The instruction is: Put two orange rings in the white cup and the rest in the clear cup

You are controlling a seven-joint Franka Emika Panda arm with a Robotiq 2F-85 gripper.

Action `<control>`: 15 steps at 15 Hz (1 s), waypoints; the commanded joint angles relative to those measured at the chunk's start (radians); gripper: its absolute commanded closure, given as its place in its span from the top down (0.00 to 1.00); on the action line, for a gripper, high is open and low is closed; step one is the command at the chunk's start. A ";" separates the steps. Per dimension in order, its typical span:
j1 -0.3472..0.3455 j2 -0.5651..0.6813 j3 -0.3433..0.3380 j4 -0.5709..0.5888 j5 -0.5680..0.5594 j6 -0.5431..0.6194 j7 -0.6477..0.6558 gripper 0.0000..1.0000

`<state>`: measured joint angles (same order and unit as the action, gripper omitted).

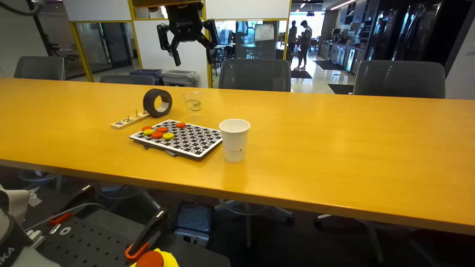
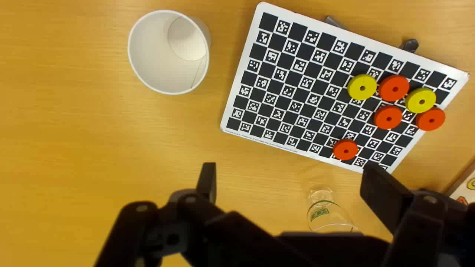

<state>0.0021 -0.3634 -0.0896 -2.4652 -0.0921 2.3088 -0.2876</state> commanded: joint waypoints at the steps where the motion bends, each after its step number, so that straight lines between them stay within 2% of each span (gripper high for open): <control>1: -0.003 -0.001 0.003 0.007 0.001 -0.002 -0.001 1.00; 7: -0.003 -0.006 0.003 0.015 0.001 -0.003 -0.001 1.00; 15: 0.034 0.125 0.013 0.016 0.102 0.001 -0.014 1.00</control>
<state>0.0170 -0.2933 -0.0846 -2.4644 -0.0312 2.3064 -0.2863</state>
